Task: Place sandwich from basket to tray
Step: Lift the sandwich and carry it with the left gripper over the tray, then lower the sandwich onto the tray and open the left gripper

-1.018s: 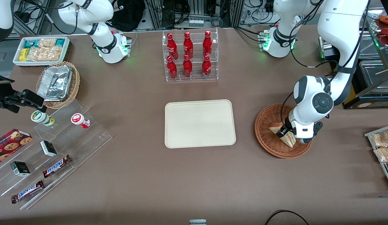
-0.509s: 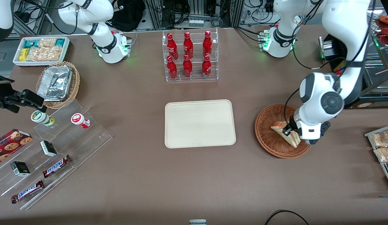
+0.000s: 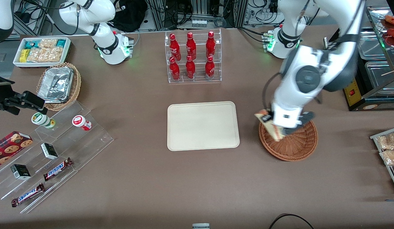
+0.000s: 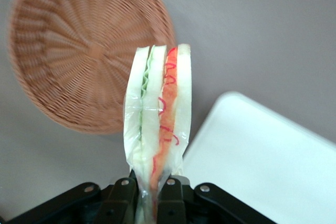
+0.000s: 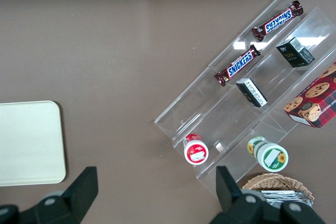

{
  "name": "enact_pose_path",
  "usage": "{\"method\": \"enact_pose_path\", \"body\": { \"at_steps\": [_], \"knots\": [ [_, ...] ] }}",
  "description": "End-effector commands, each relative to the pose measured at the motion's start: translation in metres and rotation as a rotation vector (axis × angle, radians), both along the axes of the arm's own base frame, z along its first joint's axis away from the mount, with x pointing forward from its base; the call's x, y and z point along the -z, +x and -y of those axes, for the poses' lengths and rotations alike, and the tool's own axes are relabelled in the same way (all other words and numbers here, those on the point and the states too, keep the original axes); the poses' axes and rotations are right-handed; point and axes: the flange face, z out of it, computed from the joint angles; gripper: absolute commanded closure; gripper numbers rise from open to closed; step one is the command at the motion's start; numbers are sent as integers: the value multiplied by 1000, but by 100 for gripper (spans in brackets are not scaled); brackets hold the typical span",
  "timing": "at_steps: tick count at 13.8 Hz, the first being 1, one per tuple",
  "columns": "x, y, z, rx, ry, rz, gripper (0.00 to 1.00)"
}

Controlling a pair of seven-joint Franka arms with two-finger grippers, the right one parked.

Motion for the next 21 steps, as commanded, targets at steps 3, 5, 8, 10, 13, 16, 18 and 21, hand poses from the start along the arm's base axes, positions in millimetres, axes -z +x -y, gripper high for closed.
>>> {"method": "enact_pose_path", "body": {
  "at_steps": [3, 5, 8, 10, 13, 16, 18, 21],
  "knots": [
    [50, -15, 104, 152, 19, -43, 86],
    [76, -20, 137, 189, 10, -50, 85],
    [122, -46, 202, 283, -31, 2, 86],
    [140, -61, 221, 348, -14, 22, 87],
    [161, -76, 234, 412, 17, 39, 85],
    [174, -92, 248, 443, 16, 35, 84],
    [181, -92, 252, 447, 0, 51, 84],
    [189, -92, 252, 448, -1, 50, 84]
  ]
}}
